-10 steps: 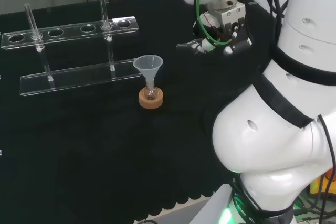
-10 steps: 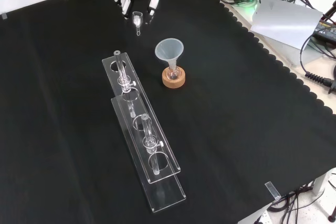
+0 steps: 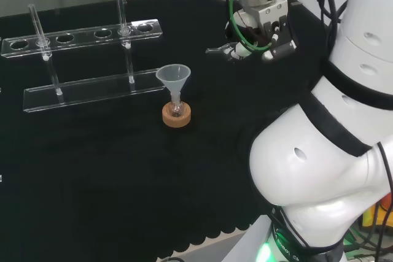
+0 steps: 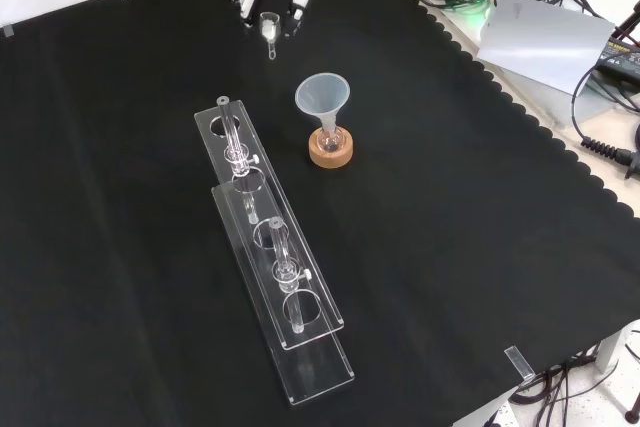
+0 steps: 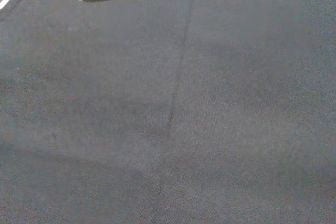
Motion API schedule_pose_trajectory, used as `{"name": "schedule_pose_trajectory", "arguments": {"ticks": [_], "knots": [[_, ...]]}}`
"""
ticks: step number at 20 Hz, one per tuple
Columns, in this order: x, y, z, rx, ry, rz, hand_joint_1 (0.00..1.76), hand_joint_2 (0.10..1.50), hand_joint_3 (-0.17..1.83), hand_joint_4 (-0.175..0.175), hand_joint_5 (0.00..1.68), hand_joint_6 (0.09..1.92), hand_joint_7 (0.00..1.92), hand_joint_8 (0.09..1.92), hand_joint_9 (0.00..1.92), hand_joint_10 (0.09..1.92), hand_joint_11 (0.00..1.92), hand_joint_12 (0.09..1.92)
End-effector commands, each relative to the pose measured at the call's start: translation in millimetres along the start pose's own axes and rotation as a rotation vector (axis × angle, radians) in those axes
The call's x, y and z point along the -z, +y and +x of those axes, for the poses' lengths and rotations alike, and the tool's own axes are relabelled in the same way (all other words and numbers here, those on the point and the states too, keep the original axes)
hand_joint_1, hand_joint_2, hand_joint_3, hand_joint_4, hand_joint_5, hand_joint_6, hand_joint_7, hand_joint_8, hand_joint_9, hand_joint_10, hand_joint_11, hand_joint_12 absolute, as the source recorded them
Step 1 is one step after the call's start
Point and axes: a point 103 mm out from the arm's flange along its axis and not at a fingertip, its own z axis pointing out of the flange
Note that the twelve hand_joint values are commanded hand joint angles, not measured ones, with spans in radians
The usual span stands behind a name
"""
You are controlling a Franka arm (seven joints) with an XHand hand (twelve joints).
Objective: Pour all the NaCl from the weighing funnel into the round-bottom flask.
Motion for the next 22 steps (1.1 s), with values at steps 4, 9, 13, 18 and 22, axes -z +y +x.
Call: {"name": "schedule_pose_trajectory", "arguments": {"ticks": [4, 9, 13, 18, 22], "knots": [[44, -34, 40, 0.055, -0.085, 0.026, 1.04, 1.06, 0.05, 0.175, 1.04, 0.94, 1.11, 0.49, 1.24, 0.24, 0.86, 1.02], [52, -37, 59, 0.085, -0.122, 0.054, 1.04, 1.06, 0.05, 0.175, 1.04, 0.93, 1.11, 0.48, 1.24, 0.23, 0.88, 1.01], [56, -38, 73, 0.106, -0.180, 0.074, 1.04, 1.06, 0.05, 0.175, 1.04, 0.93, 1.12, 0.48, 1.25, 0.23, 0.88, 1.01], [59, -36, 82, 0.123, -0.228, 0.098, 1.04, 1.06, 0.05, 0.175, 1.04, 0.93, 1.12, 0.48, 1.26, 0.22, 0.89, 1.01], [59, -32, 87, 0.130, -0.272, 0.119, 1.04, 1.06, 0.05, 0.175, 1.04, 0.93, 1.13, 0.48, 1.27, 0.22, 0.90, 1.00]]}}
